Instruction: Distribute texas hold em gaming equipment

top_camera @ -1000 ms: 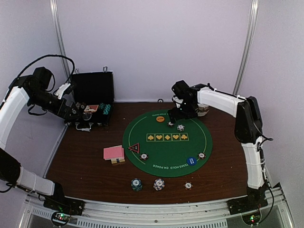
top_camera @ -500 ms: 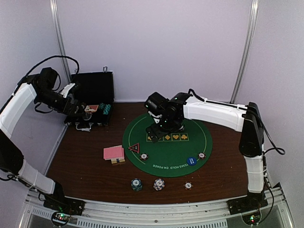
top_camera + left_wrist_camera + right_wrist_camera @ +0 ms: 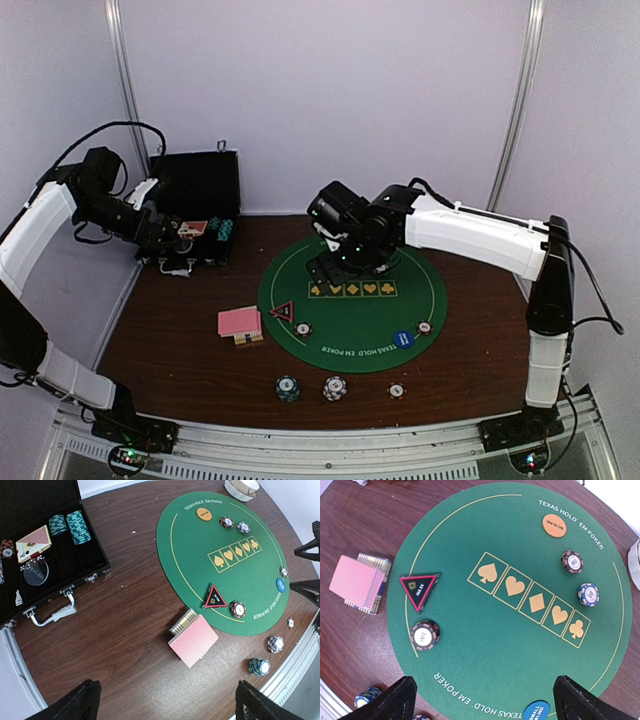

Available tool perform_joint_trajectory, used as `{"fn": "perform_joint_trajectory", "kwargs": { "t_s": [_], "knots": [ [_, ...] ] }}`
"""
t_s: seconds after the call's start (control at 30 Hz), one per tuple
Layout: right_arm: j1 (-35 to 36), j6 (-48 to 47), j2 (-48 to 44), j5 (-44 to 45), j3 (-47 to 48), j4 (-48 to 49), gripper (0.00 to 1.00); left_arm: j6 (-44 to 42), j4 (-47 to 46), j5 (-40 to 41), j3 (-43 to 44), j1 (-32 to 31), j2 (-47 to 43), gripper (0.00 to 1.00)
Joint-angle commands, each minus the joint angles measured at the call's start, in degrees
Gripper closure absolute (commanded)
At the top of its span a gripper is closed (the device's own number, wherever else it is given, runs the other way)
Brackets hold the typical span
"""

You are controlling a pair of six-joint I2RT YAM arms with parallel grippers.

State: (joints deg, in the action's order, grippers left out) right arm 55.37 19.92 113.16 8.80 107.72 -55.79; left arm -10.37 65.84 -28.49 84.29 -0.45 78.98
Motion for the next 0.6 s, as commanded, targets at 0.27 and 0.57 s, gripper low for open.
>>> {"fn": "perform_joint_trajectory", "kwargs": {
  "t_s": [0.27,0.57],
  "knots": [
    [6.6,2.9,-1.6,-2.9,0.1,-5.5,0.01,-0.3,-7.7,-4.2,-3.1,-0.1,1.0,0.02],
    [11.4,5.7,-4.9,-2.3,-4.0,-5.5,0.01,-1.2,-6.2,-1.9,-2.7,-0.9,0.8,0.03]
  ]
}}
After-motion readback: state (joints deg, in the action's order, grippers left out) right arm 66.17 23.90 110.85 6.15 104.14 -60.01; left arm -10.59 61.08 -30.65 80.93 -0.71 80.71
